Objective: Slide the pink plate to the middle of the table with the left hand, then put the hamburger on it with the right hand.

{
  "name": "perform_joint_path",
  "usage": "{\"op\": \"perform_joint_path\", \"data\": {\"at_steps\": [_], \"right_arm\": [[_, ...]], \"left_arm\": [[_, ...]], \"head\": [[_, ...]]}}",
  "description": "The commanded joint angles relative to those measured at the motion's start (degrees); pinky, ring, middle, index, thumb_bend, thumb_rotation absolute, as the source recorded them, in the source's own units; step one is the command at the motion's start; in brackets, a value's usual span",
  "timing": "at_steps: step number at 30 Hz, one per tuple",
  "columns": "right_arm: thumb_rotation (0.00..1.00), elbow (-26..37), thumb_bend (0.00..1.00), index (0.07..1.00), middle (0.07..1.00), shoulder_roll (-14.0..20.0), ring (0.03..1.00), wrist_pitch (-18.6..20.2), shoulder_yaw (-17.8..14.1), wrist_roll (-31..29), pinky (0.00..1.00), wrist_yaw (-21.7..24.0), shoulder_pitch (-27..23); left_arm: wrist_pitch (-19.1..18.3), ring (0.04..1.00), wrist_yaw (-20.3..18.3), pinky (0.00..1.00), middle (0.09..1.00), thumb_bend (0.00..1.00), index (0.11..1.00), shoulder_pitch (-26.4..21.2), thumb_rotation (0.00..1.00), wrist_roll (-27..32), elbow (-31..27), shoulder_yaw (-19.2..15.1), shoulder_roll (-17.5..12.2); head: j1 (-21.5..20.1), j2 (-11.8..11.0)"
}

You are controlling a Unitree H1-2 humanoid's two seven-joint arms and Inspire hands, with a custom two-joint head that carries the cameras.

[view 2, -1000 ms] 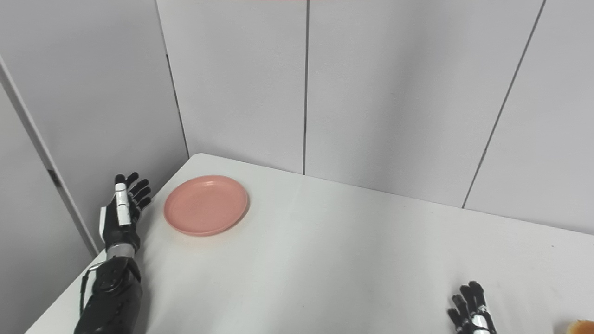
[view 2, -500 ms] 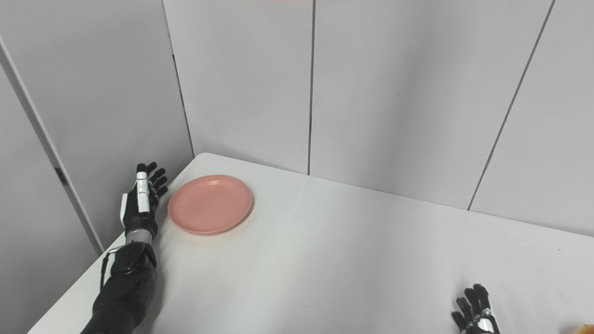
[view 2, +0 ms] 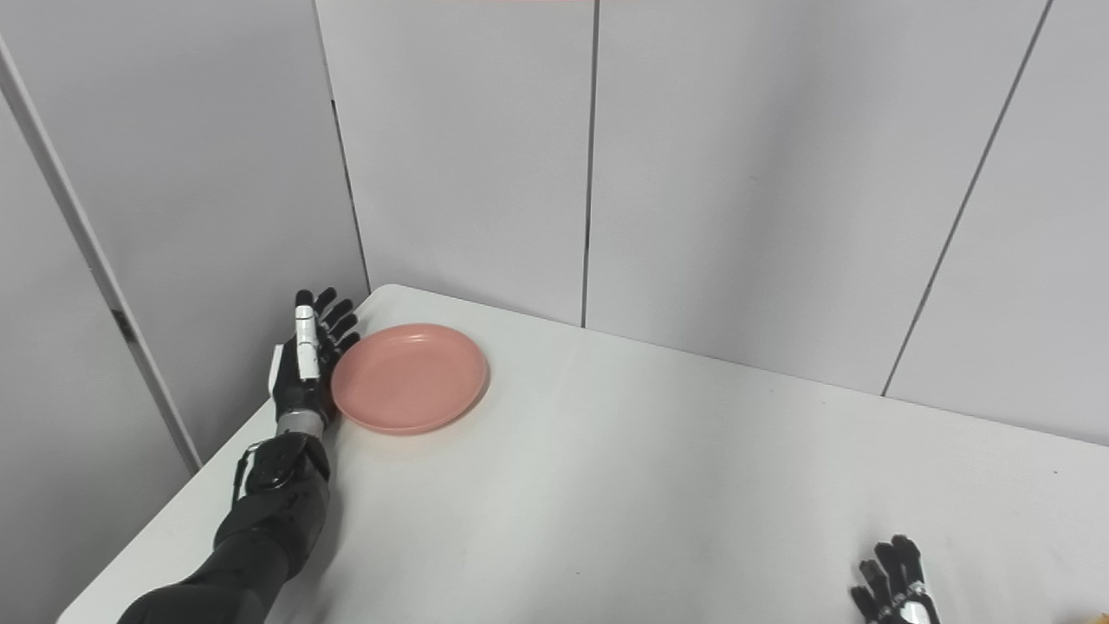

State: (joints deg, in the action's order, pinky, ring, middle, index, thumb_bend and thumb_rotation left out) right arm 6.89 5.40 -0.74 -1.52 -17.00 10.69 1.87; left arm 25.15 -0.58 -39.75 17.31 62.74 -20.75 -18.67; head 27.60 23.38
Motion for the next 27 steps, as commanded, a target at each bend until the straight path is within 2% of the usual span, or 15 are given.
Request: {"op": "perform_joint_path", "data": {"at_steps": [1,13,16,27], "right_arm": [[0.86,-1.75,0.71,1.000,1.000,-0.20,1.000,-2.15,-0.18,-0.34,1.00,0.95,1.37],[0.85,-3.34,0.75,1.000,1.000,-0.64,1.000,-2.93,0.30,0.20,1.00,1.14,0.34],[0.91,-3.63,0.71,1.000,1.000,-0.24,1.000,-4.30,1.04,2.15,1.00,1.27,0.22],[0.92,-1.05,0.68,1.000,1.000,-1.23,1.000,-1.66,2.08,5.45,1.00,-1.15,0.54]], "left_arm": [[-1.16,0.845,-0.92,0.84,0.829,0.80,0.835,-0.67,1.00,0.66,1.08,0.35,1.57],[-3.64,0.829,-3.81,0.84,0.816,0.80,0.828,0.08,1.00,2.62,-1.46,0.95,4.72],[-4.39,0.822,-3.80,0.83,0.810,0.81,0.822,0.54,1.00,2.32,-2.52,1.68,5.09],[-6.41,0.826,-4.45,0.84,0.799,0.80,0.813,1.82,1.00,0.59,-5.68,5.42,6.68]], "head": [[-0.04,0.04],[-2.53,-0.40],[-3.14,-0.27],[-7.60,0.33]]}}
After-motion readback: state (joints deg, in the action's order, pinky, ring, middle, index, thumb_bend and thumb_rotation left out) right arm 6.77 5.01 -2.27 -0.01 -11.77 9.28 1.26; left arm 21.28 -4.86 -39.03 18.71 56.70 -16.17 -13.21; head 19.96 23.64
